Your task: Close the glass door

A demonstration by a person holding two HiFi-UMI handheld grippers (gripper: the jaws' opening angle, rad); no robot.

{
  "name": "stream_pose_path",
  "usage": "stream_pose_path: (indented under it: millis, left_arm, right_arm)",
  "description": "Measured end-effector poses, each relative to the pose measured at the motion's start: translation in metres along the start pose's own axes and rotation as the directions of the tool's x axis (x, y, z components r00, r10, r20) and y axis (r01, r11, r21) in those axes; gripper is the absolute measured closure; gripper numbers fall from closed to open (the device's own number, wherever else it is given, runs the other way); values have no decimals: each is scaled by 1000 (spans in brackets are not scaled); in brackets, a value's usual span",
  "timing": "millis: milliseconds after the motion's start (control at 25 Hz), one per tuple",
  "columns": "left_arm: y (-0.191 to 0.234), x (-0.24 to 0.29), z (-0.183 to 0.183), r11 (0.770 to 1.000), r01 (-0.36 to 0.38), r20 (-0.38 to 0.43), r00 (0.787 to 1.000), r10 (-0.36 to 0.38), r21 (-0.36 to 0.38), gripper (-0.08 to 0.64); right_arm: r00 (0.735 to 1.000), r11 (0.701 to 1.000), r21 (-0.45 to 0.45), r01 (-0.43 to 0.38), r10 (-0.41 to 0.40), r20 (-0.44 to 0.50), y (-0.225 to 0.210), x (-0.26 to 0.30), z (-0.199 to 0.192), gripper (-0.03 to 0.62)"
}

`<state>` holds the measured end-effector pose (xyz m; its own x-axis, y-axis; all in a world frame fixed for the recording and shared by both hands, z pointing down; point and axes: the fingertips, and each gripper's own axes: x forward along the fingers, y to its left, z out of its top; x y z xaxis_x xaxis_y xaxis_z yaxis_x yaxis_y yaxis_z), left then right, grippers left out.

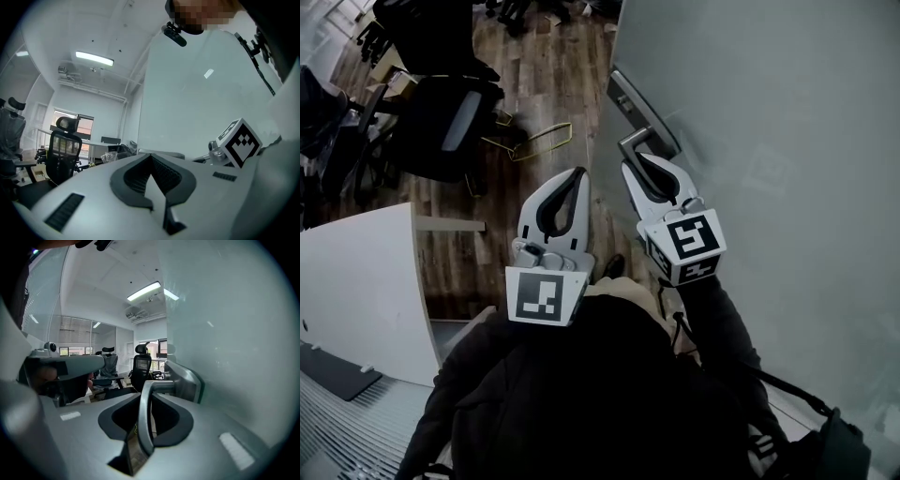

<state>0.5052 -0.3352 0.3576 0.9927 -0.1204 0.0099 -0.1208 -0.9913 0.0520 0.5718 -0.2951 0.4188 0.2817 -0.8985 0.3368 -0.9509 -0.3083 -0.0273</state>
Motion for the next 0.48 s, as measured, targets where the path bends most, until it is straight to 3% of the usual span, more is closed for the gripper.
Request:
stream_pose_path:
  millis: [280,480]
  left_arm:
    - [2,-62,-3,999,-39,8,999,39,1,563]
    - [0,-111,-7,993,-118,5,993,118,0,563]
  right_arm:
    - [998,999,-11,-53,53,18,62,-8,-3,527]
    - [994,994,-33,-108,109,9,101,-14,-7,526]
